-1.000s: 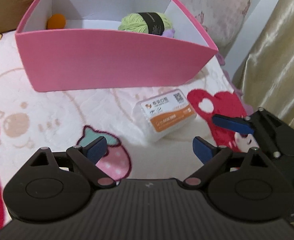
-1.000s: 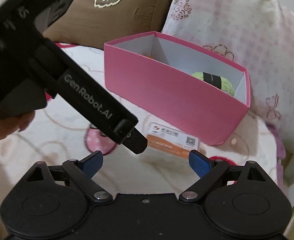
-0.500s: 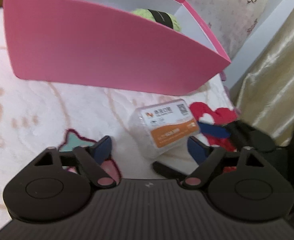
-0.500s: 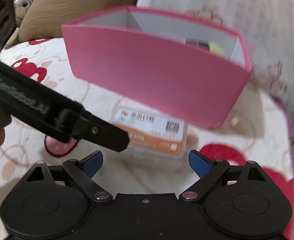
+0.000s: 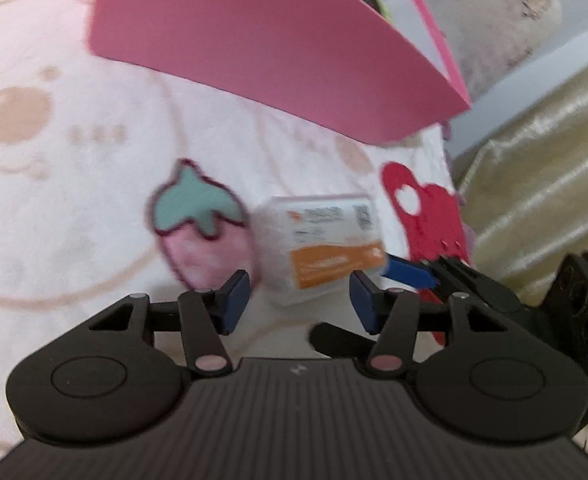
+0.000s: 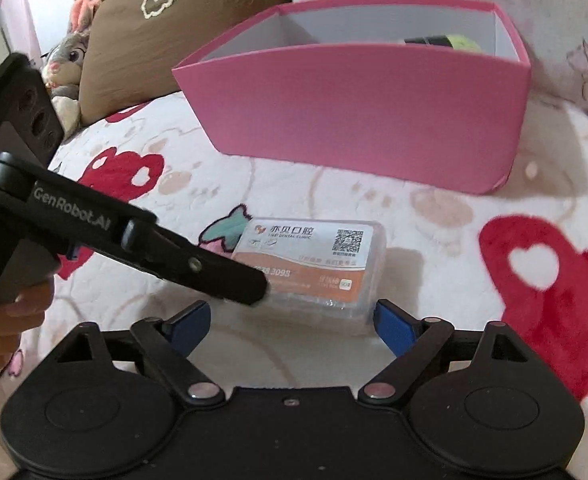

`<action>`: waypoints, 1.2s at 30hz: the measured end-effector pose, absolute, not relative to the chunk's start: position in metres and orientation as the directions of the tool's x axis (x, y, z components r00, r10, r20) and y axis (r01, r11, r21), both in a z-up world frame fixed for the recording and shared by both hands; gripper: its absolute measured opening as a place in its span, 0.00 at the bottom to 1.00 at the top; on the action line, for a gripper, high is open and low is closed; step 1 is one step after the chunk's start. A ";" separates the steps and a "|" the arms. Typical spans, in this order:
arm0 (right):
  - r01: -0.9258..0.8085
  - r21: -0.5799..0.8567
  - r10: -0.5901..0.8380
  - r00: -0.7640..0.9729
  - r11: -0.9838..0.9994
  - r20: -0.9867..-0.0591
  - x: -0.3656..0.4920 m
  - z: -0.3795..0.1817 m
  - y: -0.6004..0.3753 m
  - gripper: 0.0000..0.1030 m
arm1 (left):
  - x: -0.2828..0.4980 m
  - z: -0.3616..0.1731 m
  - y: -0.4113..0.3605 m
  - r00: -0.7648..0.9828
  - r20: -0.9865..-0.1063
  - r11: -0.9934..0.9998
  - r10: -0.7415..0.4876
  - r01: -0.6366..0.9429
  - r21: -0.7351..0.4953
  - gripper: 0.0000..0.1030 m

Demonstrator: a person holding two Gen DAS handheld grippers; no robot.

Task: Organize objects
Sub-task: 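Lower the left gripper onto the clear floss box and close on it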

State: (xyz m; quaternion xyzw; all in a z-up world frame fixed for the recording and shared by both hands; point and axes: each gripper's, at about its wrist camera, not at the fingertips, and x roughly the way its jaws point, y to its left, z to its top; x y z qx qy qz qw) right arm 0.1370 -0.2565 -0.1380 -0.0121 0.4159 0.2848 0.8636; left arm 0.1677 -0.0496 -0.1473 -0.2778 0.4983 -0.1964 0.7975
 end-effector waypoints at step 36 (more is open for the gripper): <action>-0.366 0.098 0.303 0.561 0.926 -0.770 0.133 -0.139 -0.227 0.90 | 0.171 -0.141 -0.066 0.474 -0.687 0.804 -0.551 0.081 -0.589 0.45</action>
